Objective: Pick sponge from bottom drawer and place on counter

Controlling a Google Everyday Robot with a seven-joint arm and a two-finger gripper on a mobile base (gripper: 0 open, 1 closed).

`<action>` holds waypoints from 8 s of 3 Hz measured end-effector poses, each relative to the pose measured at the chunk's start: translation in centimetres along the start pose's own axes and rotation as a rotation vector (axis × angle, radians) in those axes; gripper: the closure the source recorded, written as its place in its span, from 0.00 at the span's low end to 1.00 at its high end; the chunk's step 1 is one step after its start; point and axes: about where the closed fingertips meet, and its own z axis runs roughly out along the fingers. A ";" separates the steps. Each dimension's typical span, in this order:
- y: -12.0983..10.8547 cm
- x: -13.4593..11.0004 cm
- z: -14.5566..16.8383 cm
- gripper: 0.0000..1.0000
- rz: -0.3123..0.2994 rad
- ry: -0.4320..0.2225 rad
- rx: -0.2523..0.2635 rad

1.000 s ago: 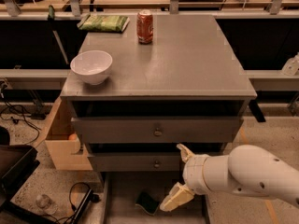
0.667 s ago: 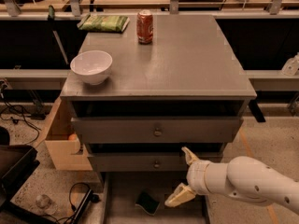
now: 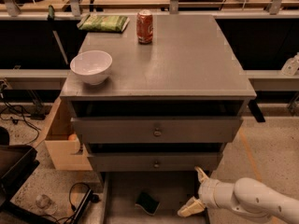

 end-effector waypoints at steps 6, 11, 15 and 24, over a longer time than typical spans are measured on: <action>7.3 4.5 20.3 0.00 0.186 -0.115 -0.069; 7.2 10.6 34.6 0.20 -0.005 0.097 -0.086; 7.6 10.2 34.9 1.00 -0.009 0.093 -0.092; 12.3 -5.5 -4.2 1.00 0.345 0.181 -0.007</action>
Offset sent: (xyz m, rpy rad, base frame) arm -0.0169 0.0105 -0.0400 0.0502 0.0667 -0.0089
